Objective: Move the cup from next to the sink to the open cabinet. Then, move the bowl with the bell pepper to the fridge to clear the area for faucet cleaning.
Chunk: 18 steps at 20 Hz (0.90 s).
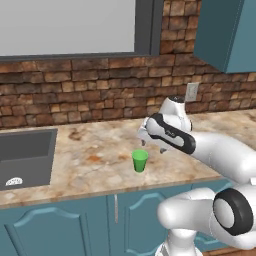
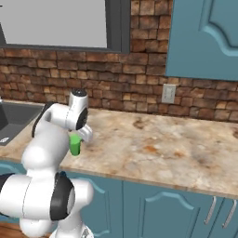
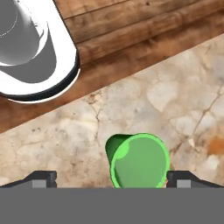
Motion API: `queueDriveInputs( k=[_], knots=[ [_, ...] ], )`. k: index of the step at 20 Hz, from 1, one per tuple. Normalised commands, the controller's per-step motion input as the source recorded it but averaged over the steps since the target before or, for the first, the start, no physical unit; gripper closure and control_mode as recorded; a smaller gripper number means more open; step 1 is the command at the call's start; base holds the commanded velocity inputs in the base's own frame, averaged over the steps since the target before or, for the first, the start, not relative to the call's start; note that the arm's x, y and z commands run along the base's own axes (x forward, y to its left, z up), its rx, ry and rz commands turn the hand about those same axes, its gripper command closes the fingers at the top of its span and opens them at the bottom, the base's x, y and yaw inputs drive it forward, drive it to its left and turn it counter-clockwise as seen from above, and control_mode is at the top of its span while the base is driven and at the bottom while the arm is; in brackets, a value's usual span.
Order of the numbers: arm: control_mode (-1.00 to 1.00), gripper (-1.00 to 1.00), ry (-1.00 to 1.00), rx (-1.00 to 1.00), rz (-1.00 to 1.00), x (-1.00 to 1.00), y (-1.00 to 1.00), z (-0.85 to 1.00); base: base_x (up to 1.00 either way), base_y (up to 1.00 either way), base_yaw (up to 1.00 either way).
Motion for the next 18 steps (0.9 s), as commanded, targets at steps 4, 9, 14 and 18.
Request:
queueDriveInputs(
  k=[4, 9, 14, 18],
  knots=[
    [-1.0, -1.0, 0.02, -0.01, 0.07, 0.0, 0.0, -0.49, 0.0, 0.0, 0.0],
    [-1.0, -1.0, 0.0, -0.06, 0.05, 0.11, 0.02, -0.37, 0.0, 0.0, 0.0],
    [-1.0, -1.0, 0.0, -0.05, 0.0, 0.24, 0.03, -0.16, 0.0, 0.0, 0.0],
    [-1.0, -1.0, 0.0, -0.04, 0.0, 0.19, 0.0, -0.19, 0.0, 0.0, 0.0]
  ],
)
